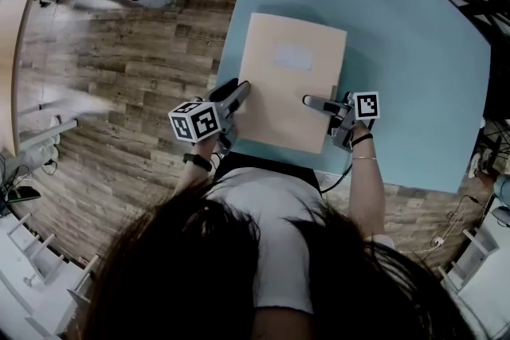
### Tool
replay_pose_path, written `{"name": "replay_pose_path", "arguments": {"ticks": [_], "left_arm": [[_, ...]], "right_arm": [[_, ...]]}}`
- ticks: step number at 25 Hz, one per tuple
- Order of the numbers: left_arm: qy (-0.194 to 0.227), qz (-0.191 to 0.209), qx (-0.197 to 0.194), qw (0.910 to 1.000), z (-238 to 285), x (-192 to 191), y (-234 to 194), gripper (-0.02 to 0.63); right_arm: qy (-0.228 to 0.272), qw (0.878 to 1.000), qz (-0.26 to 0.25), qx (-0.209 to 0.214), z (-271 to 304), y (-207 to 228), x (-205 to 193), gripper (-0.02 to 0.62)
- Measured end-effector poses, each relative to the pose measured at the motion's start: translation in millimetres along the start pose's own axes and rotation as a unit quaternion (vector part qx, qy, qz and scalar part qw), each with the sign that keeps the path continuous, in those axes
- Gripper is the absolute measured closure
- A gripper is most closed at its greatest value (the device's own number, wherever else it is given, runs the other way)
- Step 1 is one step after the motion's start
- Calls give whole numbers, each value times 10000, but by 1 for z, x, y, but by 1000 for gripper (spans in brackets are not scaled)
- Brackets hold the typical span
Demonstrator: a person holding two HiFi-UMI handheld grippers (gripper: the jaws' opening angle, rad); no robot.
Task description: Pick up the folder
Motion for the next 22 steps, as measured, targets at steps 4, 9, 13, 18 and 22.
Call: {"name": "replay_pose_path", "arguments": {"ticks": [4, 9, 13, 18, 22], "left_arm": [[61, -36, -50, 10000, -3, 2, 2, 382], [199, 105, -77, 9997, -10, 6, 4, 383], [211, 469, -71, 9987, -11, 17, 14, 384], [379, 947, -211, 9946, -13, 36, 36, 385], [488, 1371, -338, 9888, -15, 55, 60, 385]], "right_arm": [[27, 9999, -120, -40, 0, -1, -2, 305], [48, 9995, -282, -94, 2, -11, -5, 305], [125, 9979, -621, -152, 0, -27, -2, 305], [266, 9930, -1145, -125, -6, -58, 3, 305], [454, 9863, -1577, -185, -17, -83, 4, 305]]}}
Point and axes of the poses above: the fingertips, and each gripper's own axes: z forward along the fingers, y to its right, x out of its top, the point moved 6 cm from there along -z, backward along the fingers, and after that the axes turned 3 degrees about z, right-handed, at the moved point
